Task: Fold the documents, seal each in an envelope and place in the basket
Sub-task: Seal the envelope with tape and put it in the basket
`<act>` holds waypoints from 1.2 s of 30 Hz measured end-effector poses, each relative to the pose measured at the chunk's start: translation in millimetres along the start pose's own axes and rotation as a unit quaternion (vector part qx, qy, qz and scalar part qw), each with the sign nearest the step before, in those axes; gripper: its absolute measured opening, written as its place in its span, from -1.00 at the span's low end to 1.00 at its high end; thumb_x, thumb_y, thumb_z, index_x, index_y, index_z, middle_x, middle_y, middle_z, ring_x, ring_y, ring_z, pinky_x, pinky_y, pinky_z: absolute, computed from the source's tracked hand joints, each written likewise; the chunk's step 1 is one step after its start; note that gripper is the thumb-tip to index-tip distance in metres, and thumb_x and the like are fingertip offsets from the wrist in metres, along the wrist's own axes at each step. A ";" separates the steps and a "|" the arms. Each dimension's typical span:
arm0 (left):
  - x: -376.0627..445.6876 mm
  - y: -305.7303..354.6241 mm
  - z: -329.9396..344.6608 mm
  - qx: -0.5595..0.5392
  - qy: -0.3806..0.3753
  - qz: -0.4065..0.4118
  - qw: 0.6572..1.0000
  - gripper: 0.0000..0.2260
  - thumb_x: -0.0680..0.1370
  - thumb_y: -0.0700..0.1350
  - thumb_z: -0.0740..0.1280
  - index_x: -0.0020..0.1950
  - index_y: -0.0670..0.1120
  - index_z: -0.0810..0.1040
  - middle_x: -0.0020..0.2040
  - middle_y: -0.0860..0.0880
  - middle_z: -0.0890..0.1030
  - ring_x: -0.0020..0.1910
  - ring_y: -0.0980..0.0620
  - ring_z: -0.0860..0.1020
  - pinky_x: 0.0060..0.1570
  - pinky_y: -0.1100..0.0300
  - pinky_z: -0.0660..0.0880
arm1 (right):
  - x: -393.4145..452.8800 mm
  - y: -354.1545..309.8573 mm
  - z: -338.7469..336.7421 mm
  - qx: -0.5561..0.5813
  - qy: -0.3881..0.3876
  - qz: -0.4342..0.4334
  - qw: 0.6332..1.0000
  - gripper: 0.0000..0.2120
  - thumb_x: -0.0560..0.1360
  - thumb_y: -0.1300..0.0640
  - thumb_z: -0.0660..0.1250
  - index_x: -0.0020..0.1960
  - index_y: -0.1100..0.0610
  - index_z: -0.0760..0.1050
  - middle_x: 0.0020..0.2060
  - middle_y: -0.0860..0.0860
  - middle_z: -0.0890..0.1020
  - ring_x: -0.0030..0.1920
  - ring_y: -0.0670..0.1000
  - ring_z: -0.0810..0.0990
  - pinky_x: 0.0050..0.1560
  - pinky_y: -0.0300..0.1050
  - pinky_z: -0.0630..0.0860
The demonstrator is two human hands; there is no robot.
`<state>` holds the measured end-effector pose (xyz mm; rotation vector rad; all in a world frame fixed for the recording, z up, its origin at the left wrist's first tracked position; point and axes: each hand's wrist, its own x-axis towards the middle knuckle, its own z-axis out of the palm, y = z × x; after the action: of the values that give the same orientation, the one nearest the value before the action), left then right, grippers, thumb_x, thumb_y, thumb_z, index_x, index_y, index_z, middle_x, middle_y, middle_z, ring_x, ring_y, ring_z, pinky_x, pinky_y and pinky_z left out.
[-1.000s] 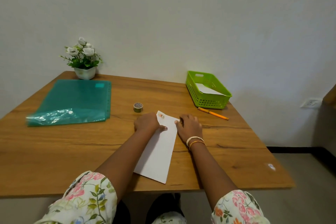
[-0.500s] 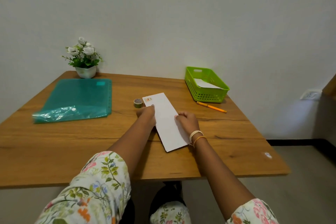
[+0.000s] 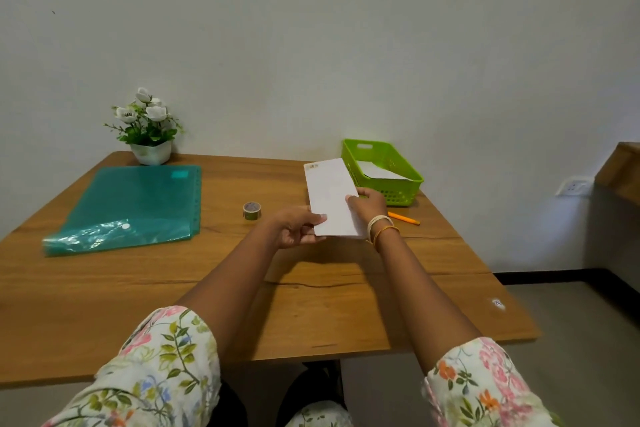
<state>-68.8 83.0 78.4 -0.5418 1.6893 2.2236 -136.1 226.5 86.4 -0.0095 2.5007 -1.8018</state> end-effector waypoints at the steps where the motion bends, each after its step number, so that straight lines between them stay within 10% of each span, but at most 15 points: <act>1: 0.9 1.4 4.0 -0.008 0.010 0.023 1.000 -0.78 0.58 -0.30 0.29 0.22 -0.20 0.45 0.01 -0.18 0.63 -0.05 -0.06 0.62 -0.29 0.11 0.64 | -0.3 -0.8 -1.9 -0.011 -0.016 0.002 1.000 -0.76 0.47 0.21 0.33 0.13 0.21 0.56 0.04 0.16 0.64 0.00 0.16 0.61 0.04 -0.08 0.52; 8: 17.6 14.3 28.2 -0.056 0.074 0.139 0.986 -0.63 0.54 -0.48 0.23 0.33 -0.27 0.44 0.23 -0.26 0.56 0.06 -0.16 0.57 -0.13 0.07 0.58 | -13.4 -6.2 -19.5 0.075 -0.113 0.155 0.978 -0.73 0.55 0.32 0.25 0.23 0.20 0.39 -0.26 0.11 0.55 -0.33 0.05 0.58 -0.46 -0.14 0.58; 22: 33.1 47.7 72.8 0.031 -0.013 0.258 0.966 -0.21 0.52 -0.51 0.23 0.53 0.16 0.07 0.12 -0.16 0.55 0.00 -0.10 0.58 -0.01 -0.04 0.56 | 30.2 -35.9 -52.8 0.190 0.023 -0.006 0.982 -0.55 0.54 0.48 0.08 0.36 0.17 0.38 -0.02 0.13 0.52 -0.38 0.06 0.50 -0.45 -0.19 0.56; 26: 52.9 51.6 84.2 0.062 0.006 0.240 0.969 -0.41 0.53 -0.46 0.27 0.50 -0.09 0.27 0.01 -0.11 0.53 -0.09 -0.03 0.58 -0.09 0.13 0.60 | 48.0 -34.5 -66.9 0.190 0.003 0.065 0.980 -0.55 0.54 0.50 0.06 0.35 0.21 0.37 -0.01 0.18 0.52 -0.31 0.05 0.51 -0.27 -0.09 0.59; 32: 85.4 58.0 95.8 0.096 0.045 0.217 0.970 -0.76 0.58 -0.25 0.33 0.24 -0.25 0.52 0.01 -0.18 0.59 -0.40 0.09 0.59 -0.40 0.27 0.54 | 77.2 -38.9 -81.7 0.164 0.010 0.123 0.979 -0.66 0.52 0.50 0.10 0.28 0.40 0.33 -0.30 0.20 0.47 -0.37 0.07 0.49 -0.61 -0.21 0.50; 36: 101.2 64.4 98.1 0.140 0.083 0.220 0.962 -0.79 0.60 -0.21 0.30 0.23 -0.19 0.53 0.00 -0.13 0.56 -0.38 0.05 0.54 -0.48 0.24 0.50 | 100.7 -39.7 -80.7 0.172 0.069 0.106 0.977 -0.92 0.46 0.54 0.19 -0.11 0.42 0.38 -0.24 0.27 0.50 -0.48 0.07 0.51 -0.63 -0.23 0.49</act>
<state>-198.9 161.2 109.6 -0.3094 2.3587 2.2004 -242.0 286.4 145.0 0.3943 2.1335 -2.1742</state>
